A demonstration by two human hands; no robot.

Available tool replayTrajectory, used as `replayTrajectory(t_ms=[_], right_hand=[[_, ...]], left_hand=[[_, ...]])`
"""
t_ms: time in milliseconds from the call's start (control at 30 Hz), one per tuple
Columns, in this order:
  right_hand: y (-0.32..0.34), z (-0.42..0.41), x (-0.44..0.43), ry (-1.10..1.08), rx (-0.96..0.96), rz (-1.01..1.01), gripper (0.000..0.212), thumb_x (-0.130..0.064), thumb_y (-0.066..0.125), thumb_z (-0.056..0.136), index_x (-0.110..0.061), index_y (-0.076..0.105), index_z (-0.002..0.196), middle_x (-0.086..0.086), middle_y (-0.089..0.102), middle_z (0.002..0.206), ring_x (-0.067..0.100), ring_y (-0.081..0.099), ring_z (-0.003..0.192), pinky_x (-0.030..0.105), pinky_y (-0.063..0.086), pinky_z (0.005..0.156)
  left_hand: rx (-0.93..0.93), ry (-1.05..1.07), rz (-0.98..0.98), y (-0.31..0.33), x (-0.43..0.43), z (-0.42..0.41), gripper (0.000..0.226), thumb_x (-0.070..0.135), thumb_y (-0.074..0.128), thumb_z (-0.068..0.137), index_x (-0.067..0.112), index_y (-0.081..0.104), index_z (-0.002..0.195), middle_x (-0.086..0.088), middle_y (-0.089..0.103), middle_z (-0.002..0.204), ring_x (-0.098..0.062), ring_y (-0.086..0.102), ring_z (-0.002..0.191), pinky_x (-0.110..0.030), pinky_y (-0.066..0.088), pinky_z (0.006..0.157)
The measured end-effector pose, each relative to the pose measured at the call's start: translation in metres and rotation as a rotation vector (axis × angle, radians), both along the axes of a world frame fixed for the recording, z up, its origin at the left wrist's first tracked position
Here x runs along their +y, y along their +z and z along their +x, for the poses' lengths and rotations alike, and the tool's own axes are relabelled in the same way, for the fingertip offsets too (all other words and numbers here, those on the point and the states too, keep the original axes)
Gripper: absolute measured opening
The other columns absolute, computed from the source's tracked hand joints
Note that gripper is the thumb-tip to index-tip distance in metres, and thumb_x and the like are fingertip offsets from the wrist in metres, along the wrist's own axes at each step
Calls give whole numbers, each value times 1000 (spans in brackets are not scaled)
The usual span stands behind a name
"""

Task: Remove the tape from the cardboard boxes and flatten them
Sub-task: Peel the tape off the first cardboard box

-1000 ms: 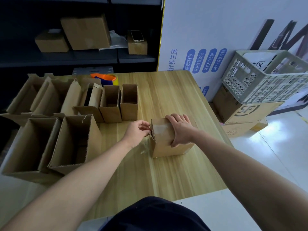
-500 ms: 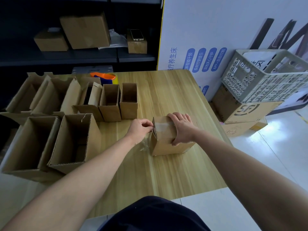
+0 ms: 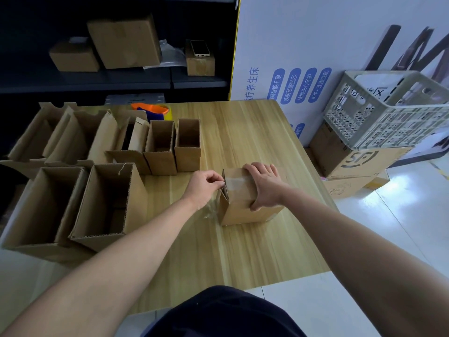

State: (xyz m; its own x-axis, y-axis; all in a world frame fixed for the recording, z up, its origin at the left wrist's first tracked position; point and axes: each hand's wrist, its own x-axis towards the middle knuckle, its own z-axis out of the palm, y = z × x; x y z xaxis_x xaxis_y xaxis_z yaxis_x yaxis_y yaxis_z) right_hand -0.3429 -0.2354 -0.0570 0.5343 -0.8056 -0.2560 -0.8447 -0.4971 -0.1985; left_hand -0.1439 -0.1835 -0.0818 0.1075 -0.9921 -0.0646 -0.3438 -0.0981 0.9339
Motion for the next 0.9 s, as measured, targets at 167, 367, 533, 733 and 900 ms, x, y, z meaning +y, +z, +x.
replayTrajectory(t_ms=[167, 367, 533, 733, 900], right_hand=[[-1, 3, -1, 34, 27, -17, 119, -43, 85, 51, -24, 14, 144, 2, 22, 143, 25, 18, 135, 43, -5, 115], [-2, 6, -4, 44, 67, -10, 120, -44, 84, 51, -27, 12, 144, 1, 21, 141, 25, 18, 135, 44, -3, 115], [-2, 9, -7, -4, 71, -16, 120, -46, 84, 49, -27, 13, 144, 0, 23, 140, 24, 20, 133, 45, 3, 114], [-5, 13, -5, -30, 66, -26, 121, -46, 84, 49, -25, 13, 145, 1, 23, 141, 25, 18, 134, 46, 1, 114], [-5, 13, -6, -31, 72, -20, 122, -46, 84, 50, -26, 11, 146, 1, 22, 142, 26, 17, 135, 48, -2, 114]], left_hand=[[-66, -117, 18, 4, 0, 6, 14, 4, 64, 85, 14, 67, 76, -1, 65, 75, -10, 58, 71, -22, 51, 73], [-25, -179, 74, 11, -5, 7, 4, -7, 60, 83, -7, 64, 82, -9, 56, 76, -17, 49, 72, -28, 43, 72], [-50, -229, 104, 10, 3, 7, 3, -6, 61, 80, -3, 62, 78, -9, 59, 84, -19, 54, 80, -29, 45, 82], [-117, -71, 75, 15, -11, 13, 7, 11, 67, 85, 8, 65, 91, -3, 64, 85, -13, 58, 76, -21, 47, 70], [-318, -60, -47, 2, -11, 5, 6, 15, 67, 85, 19, 70, 81, 11, 61, 77, -2, 57, 74, -18, 43, 69]])
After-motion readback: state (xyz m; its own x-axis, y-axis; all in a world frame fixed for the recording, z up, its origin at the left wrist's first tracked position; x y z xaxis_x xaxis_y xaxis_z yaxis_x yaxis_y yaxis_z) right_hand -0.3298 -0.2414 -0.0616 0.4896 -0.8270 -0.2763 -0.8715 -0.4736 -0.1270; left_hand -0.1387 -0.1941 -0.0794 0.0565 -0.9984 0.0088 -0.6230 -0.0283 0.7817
